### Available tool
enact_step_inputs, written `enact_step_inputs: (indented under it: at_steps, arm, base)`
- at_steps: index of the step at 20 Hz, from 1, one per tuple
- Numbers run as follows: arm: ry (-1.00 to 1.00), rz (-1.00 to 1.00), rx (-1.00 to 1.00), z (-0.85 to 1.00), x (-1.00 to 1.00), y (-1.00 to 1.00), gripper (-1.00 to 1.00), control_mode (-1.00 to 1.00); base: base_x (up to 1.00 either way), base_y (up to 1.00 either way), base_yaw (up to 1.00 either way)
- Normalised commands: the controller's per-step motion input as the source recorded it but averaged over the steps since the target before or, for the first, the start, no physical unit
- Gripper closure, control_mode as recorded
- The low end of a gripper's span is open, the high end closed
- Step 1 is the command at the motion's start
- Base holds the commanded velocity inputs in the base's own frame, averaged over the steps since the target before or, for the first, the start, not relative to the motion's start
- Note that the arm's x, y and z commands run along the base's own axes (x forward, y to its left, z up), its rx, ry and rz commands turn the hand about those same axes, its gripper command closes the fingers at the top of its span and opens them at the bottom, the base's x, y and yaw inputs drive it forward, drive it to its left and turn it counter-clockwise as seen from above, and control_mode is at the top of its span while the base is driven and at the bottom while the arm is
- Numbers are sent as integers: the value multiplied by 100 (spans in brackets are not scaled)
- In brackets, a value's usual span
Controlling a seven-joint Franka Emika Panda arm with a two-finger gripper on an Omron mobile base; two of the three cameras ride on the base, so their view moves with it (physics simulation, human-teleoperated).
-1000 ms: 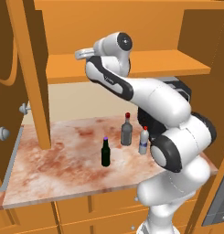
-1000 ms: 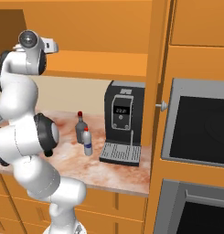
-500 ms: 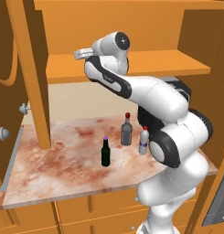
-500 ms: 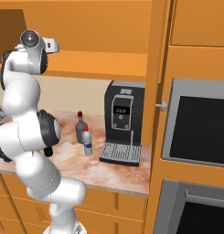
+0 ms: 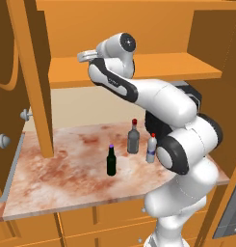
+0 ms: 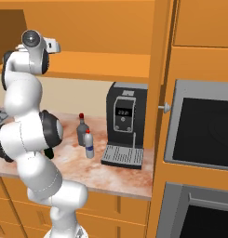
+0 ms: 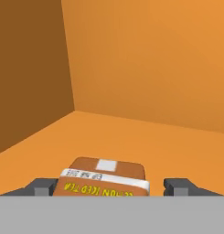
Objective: Sort all alcoholic drinks to one cabinet, and non-alcoholic drinks to the other.
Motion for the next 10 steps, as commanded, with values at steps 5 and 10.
enact_step_inputs:
  at_steps: [5, 10]
  arm:
    - [0, 0, 0, 0, -9, 0, -100, -100]
    - [-2, 0, 0, 0, -30, 0, -100, -100]
  base:
    - [0, 0, 0]
    - [0, 0, 0]
